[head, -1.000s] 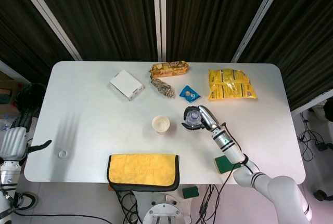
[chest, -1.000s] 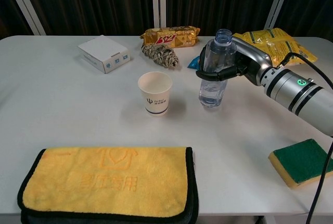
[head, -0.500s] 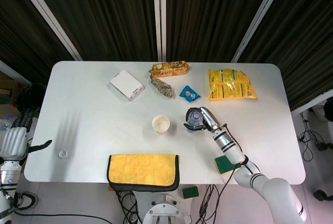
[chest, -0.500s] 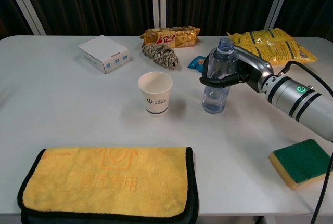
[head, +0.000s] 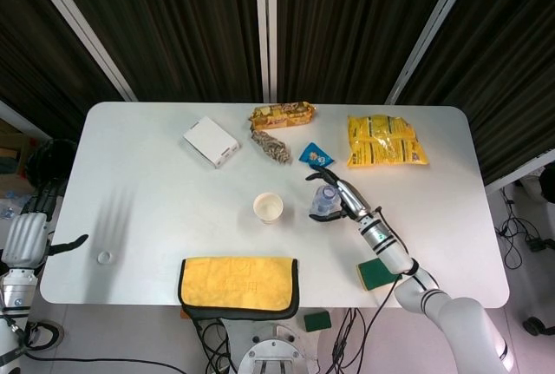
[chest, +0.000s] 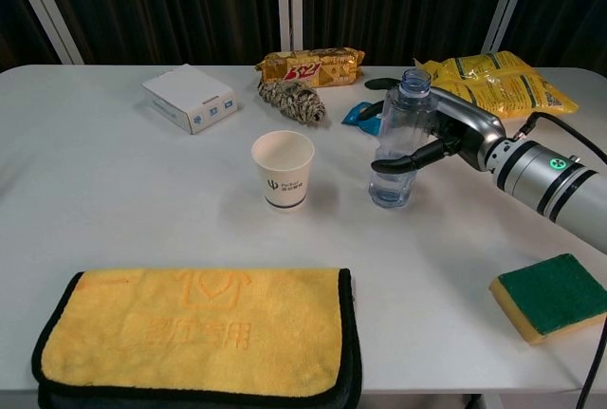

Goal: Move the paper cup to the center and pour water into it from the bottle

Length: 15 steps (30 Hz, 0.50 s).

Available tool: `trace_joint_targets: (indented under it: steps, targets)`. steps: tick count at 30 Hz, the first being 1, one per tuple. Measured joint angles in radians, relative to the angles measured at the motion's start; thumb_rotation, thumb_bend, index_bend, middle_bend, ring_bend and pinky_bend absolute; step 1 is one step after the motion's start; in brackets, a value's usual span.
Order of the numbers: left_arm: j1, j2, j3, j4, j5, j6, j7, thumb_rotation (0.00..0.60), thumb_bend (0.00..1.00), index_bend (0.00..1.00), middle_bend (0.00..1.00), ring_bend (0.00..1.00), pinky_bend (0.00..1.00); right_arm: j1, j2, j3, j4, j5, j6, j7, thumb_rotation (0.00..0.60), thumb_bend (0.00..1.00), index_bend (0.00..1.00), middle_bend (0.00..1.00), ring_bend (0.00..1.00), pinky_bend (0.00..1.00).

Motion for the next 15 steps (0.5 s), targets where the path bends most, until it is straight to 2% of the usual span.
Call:
trace_joint_targets:
  steps: [2,9,15]
  targets:
    - [0.0,0.0,0.001,-0.001,0.0,0.0,0.002,0.6,0.05,0.05,0.09,0.01,0.17,-0.007,0.009,-0.01,0.002,-0.007,0.006,-0.024,0.6,0.0,0.0,0.0,0.0,0.0]
    - [-0.001,0.003,-0.002,-0.008,0.001,0.005,0.01,0.6,0.05,0.05,0.09,0.01,0.17,-0.044,0.108,-0.042,-0.067,-0.024,0.035,-0.081,0.6,0.0,0.0,0.0,0.0,0.0]
    - [-0.001,0.015,-0.004,-0.029,0.004,0.014,0.034,0.6,0.05,0.05,0.09,0.01,0.17,-0.103,0.242,-0.053,-0.198,-0.016,0.08,-0.263,0.6,0.0,0.0,0.0,0.0,0.0]
